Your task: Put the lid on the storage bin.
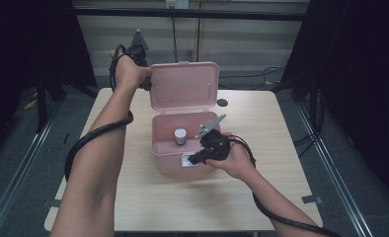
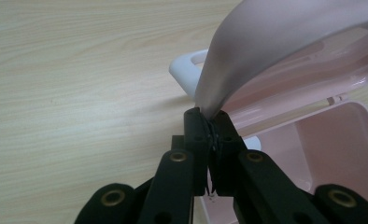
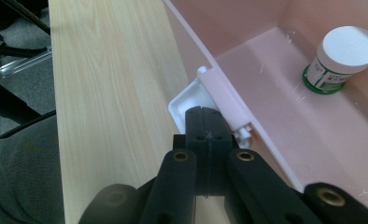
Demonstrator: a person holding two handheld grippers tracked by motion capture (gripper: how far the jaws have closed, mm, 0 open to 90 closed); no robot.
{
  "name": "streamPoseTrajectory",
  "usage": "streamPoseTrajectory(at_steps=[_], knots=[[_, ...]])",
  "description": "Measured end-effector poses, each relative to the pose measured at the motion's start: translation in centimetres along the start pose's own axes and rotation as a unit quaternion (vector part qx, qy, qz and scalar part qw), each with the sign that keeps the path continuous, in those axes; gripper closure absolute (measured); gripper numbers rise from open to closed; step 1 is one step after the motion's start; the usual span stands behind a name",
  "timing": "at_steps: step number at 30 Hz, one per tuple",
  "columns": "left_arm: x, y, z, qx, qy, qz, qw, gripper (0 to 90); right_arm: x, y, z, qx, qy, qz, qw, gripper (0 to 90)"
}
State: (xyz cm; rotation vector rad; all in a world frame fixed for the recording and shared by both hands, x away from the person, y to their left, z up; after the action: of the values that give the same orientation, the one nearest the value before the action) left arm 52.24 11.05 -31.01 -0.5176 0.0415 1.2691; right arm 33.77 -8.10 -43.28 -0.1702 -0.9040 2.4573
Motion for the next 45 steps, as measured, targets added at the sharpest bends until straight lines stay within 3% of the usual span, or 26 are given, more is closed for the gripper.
streamPoseTrajectory(at_steps=[45], knots=[[-1.0, 3.1, 1.2, -0.011, 0.008, 0.001, 0.9999, 86.8, 0.3, -0.2, 0.0, 0.010, 0.017, -0.012, 0.9997, 90.0]])
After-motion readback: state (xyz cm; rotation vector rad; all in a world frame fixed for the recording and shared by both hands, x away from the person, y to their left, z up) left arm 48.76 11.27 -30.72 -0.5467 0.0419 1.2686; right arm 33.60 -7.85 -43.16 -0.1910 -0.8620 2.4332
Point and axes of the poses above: each handheld gripper's, and its own axes: z roughly backward along the jaws, y roughly out of its underside, x roughly to its left, the point moved 5 cm from there along -z, roughly forward along the jaws, and after that the axes turned 9 degrees about y, right-handed, at the moved point
